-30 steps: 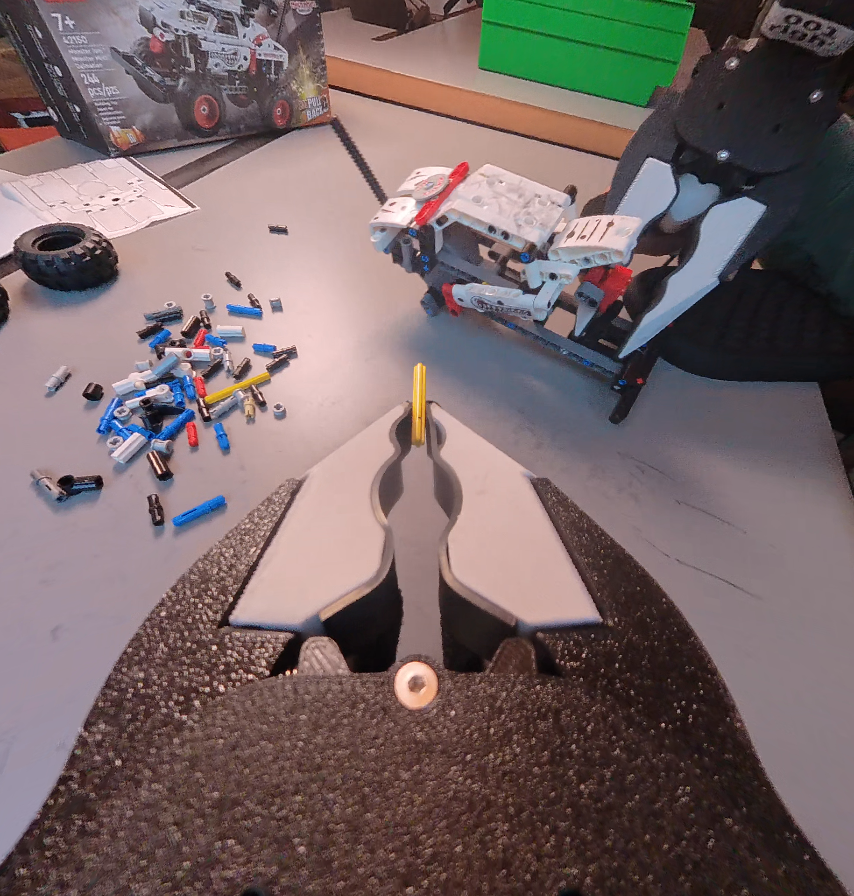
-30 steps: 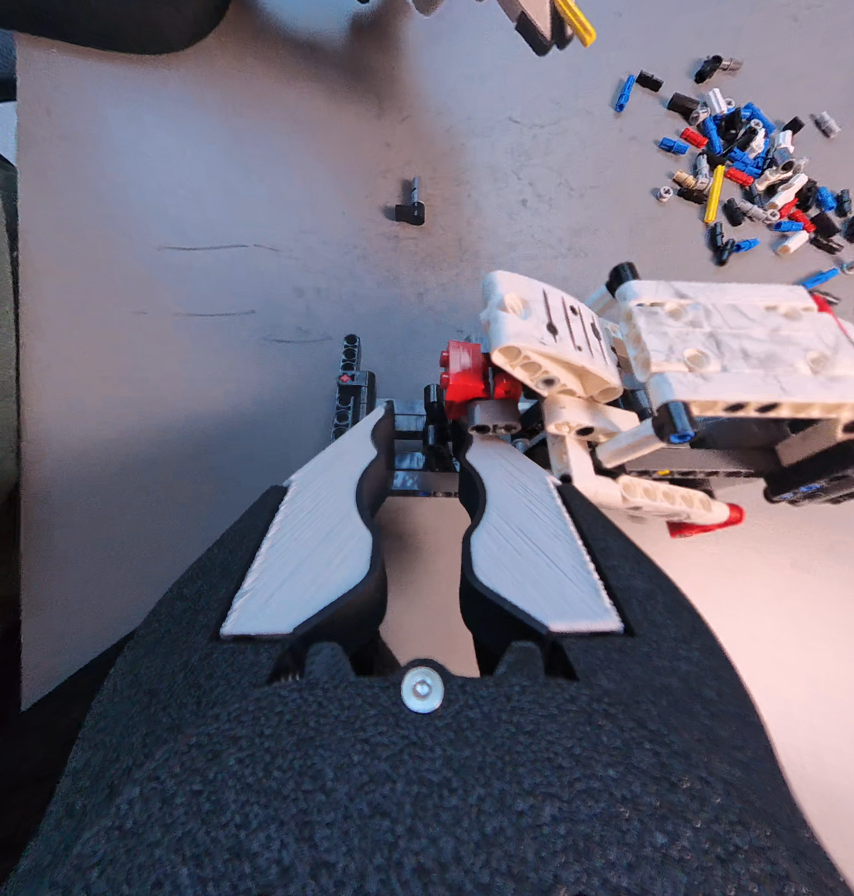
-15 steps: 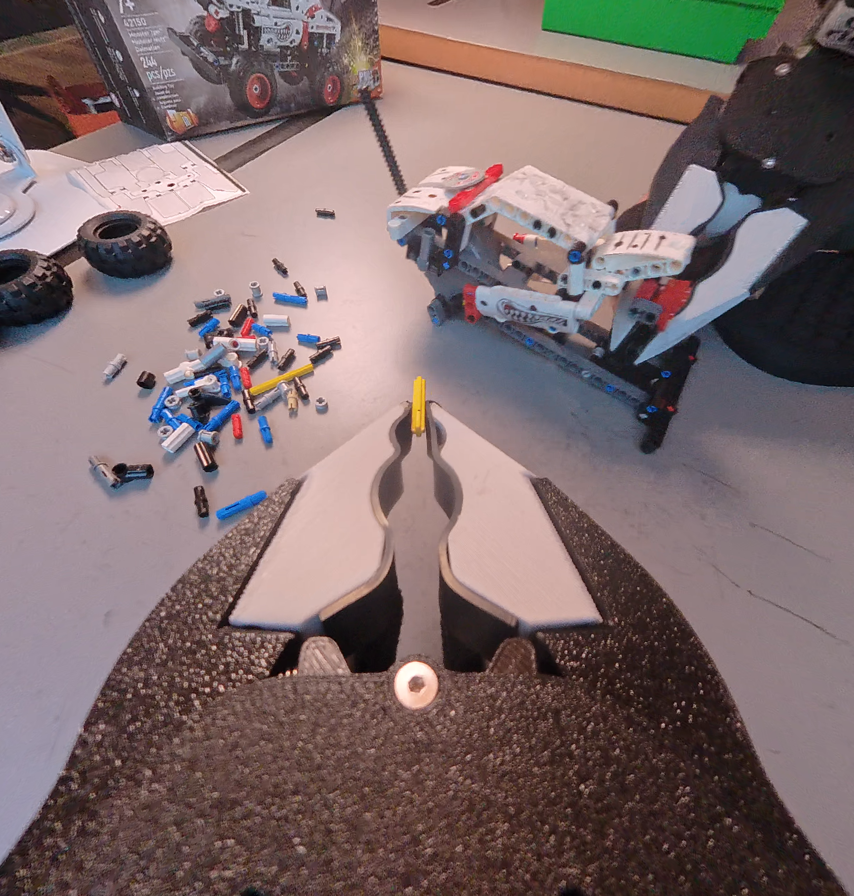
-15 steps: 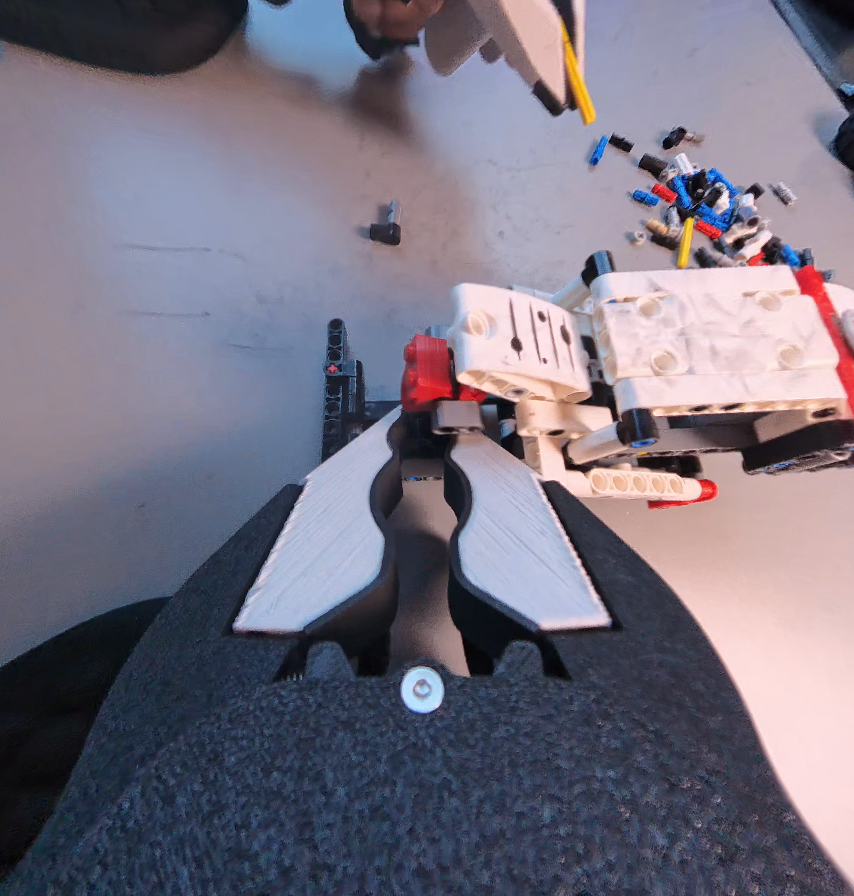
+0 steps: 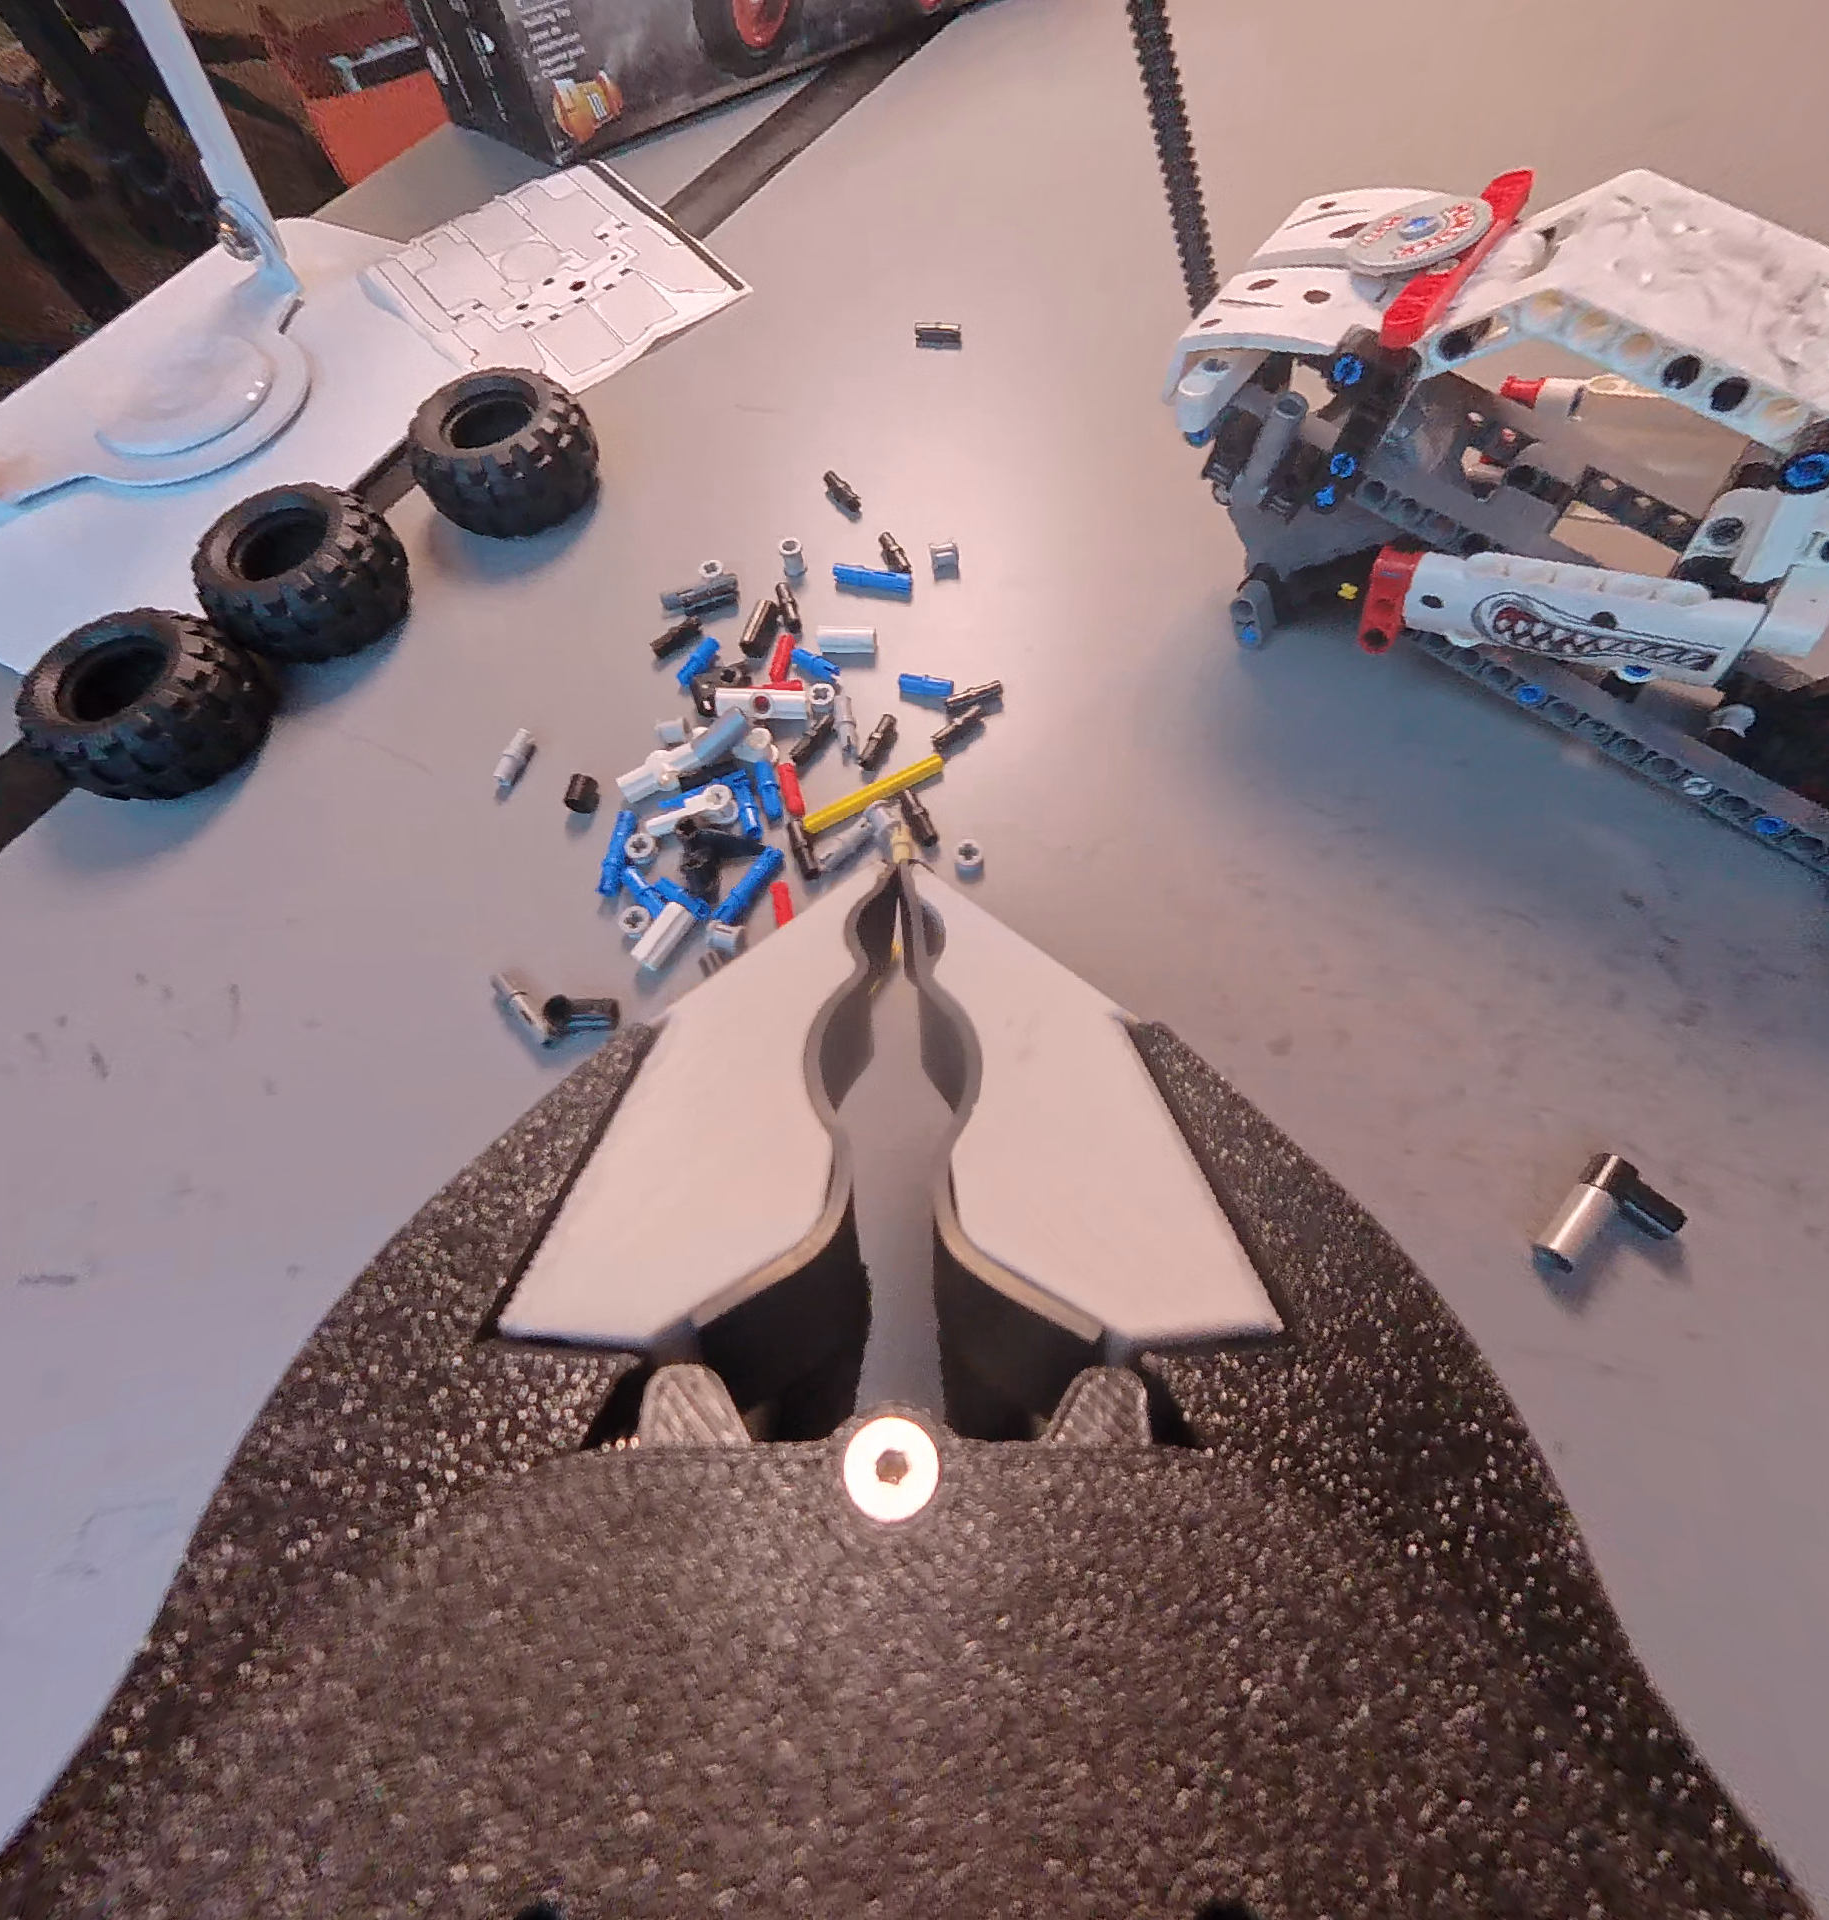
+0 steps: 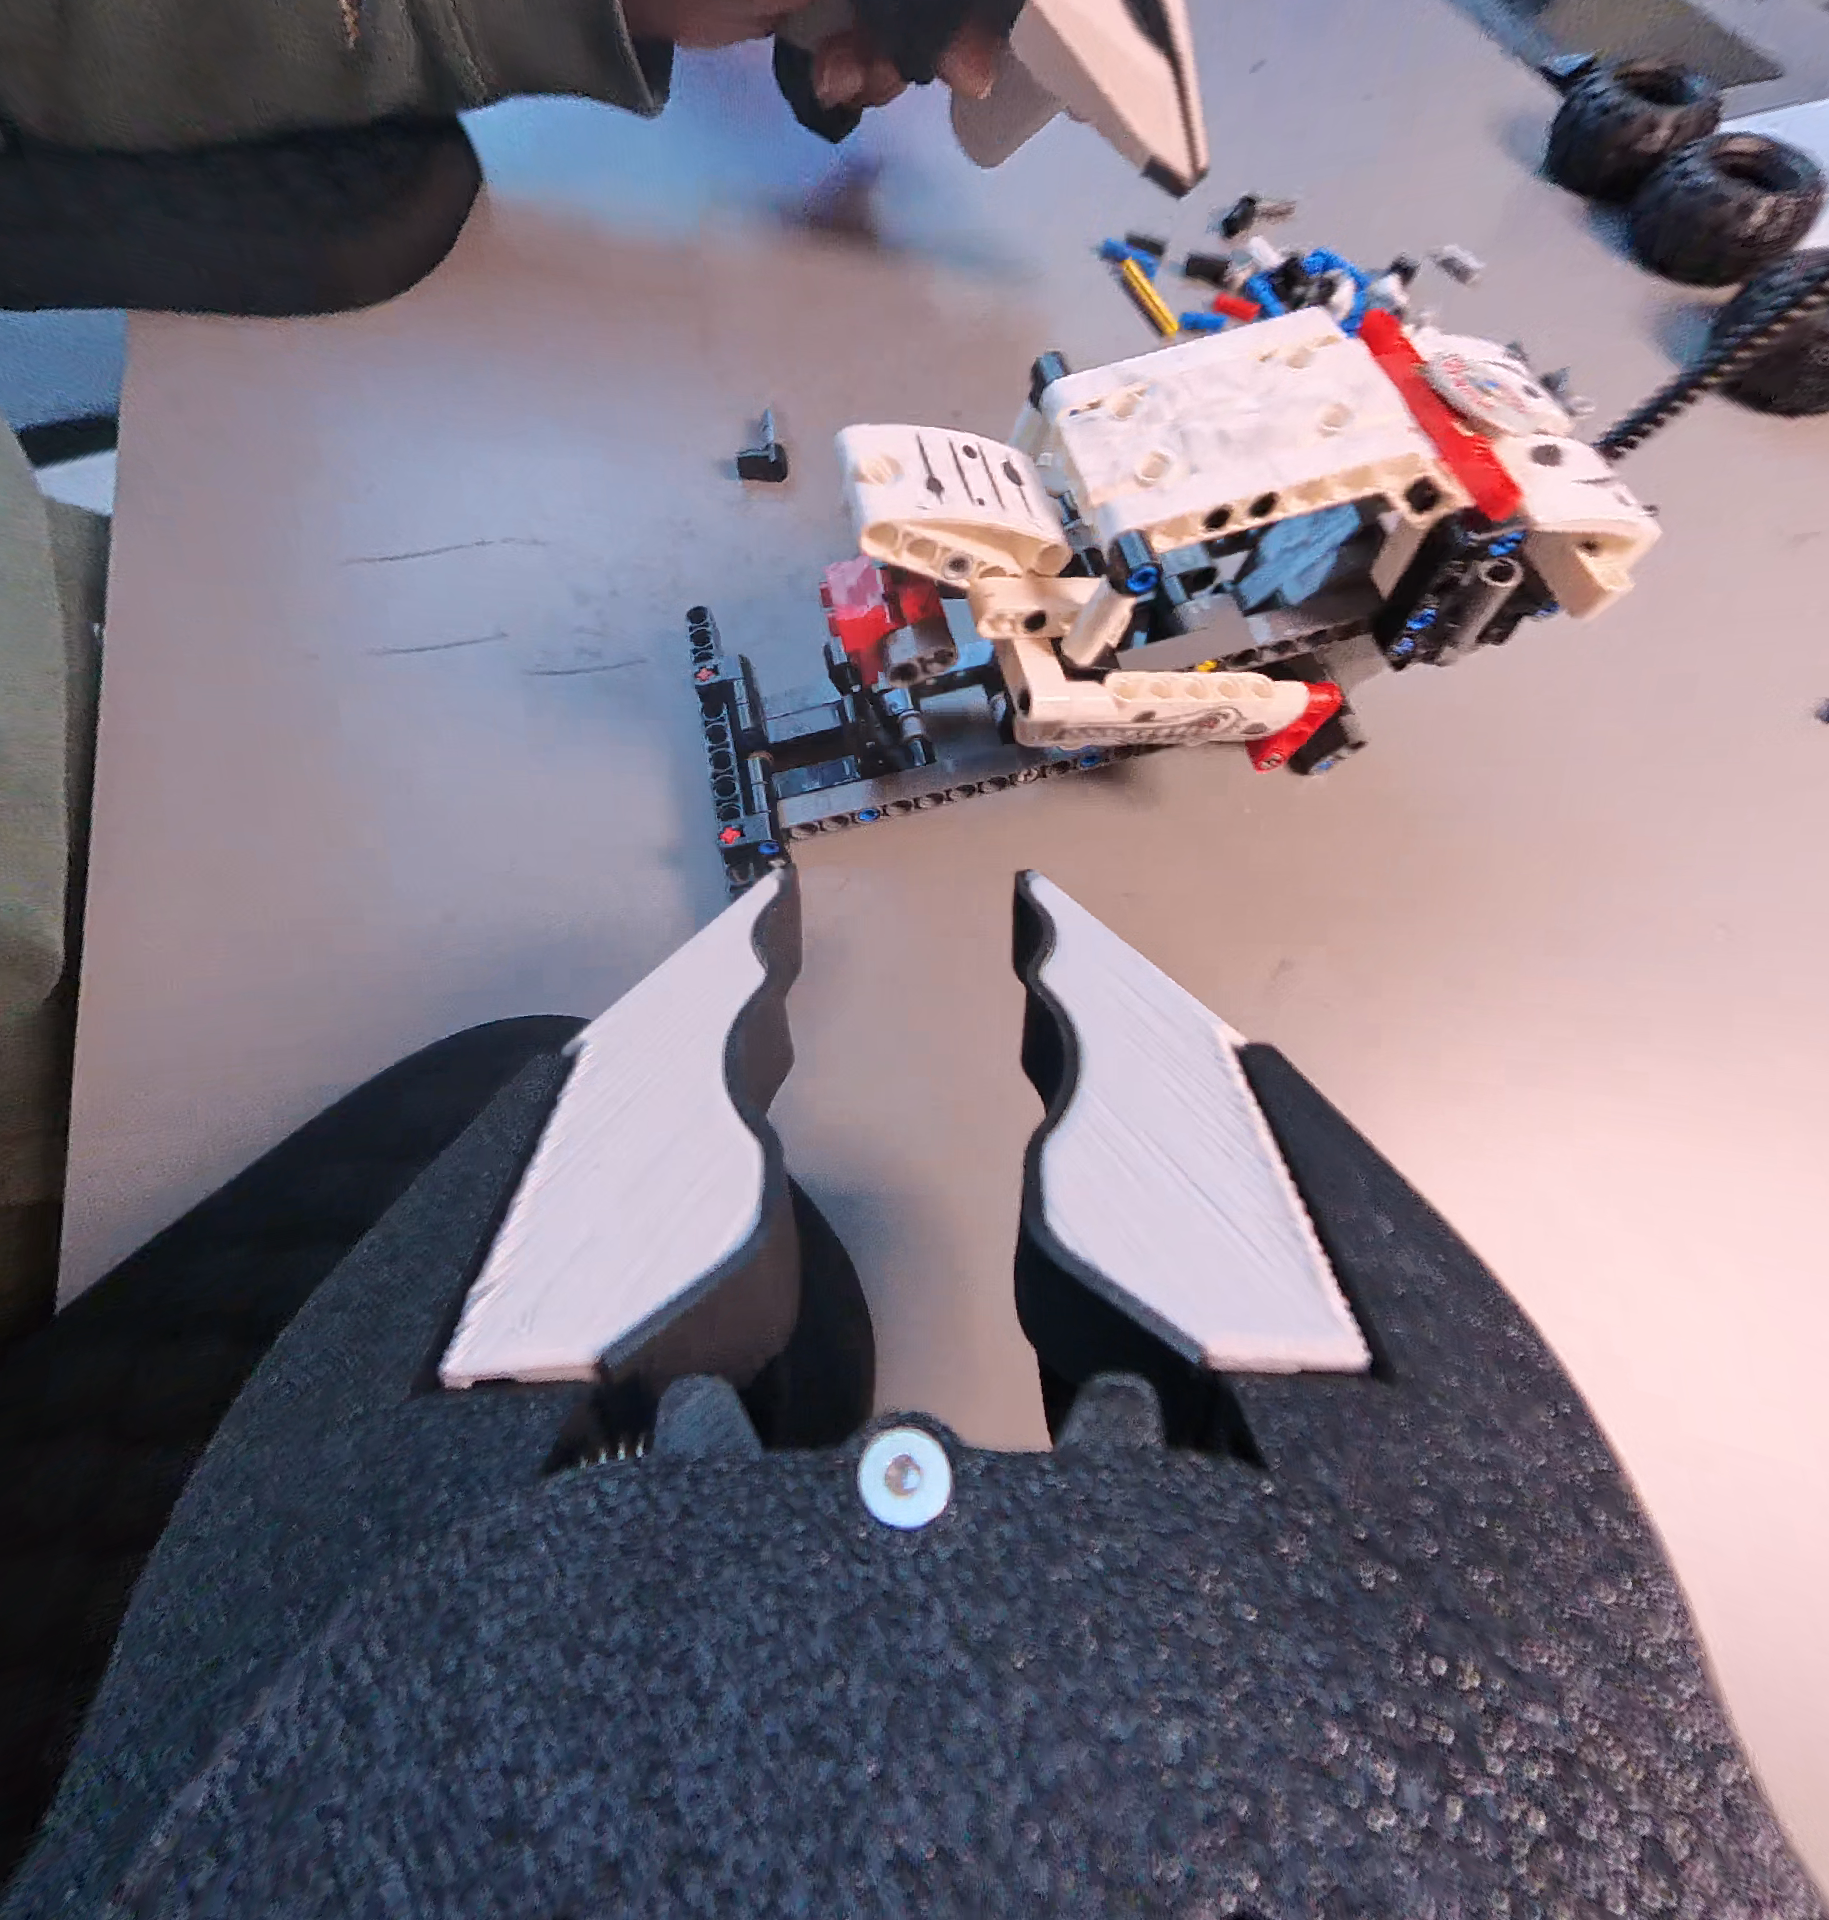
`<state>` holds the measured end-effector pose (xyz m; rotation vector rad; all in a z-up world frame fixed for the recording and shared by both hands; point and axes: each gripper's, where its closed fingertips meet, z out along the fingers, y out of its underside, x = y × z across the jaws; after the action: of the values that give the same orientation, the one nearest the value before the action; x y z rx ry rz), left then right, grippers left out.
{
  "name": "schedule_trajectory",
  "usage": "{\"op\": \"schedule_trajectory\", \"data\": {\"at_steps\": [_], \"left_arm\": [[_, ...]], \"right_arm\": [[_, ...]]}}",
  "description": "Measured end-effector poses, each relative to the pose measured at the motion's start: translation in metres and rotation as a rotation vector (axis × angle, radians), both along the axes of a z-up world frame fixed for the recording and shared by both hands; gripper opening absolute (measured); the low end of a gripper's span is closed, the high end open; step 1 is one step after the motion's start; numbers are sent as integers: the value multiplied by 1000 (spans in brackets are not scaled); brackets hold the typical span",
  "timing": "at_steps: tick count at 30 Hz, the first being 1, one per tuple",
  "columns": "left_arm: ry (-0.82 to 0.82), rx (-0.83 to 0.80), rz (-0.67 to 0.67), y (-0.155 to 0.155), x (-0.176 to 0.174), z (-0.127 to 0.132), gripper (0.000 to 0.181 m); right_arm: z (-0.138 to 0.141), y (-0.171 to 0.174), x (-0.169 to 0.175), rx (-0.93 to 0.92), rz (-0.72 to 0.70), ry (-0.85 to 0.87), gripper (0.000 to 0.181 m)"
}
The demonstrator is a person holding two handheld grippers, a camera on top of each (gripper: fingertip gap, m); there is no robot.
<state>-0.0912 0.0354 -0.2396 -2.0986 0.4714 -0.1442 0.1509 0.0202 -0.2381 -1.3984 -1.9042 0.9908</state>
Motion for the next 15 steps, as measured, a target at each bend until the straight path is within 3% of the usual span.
{"op": "schedule_trajectory", "data": {"at_steps": [4, 8, 11, 15], "left_arm": [[53, -81, -43, -4, -15, -6, 14], [101, -226, -78, -9, -25, -38, 25], [96, -193, -86, -1, -24, -39, 0], [157, -169, -41, 18, -34, -38, 0]], "right_arm": [[-1, 3, 11, -8, -48, 48, 38], [-2, 3, 15, -12, -69, 60, 38], [3, 0, 17, -2, -70, 74, 37], [11, -1, 17, 3, -77, 96, 35]]}}
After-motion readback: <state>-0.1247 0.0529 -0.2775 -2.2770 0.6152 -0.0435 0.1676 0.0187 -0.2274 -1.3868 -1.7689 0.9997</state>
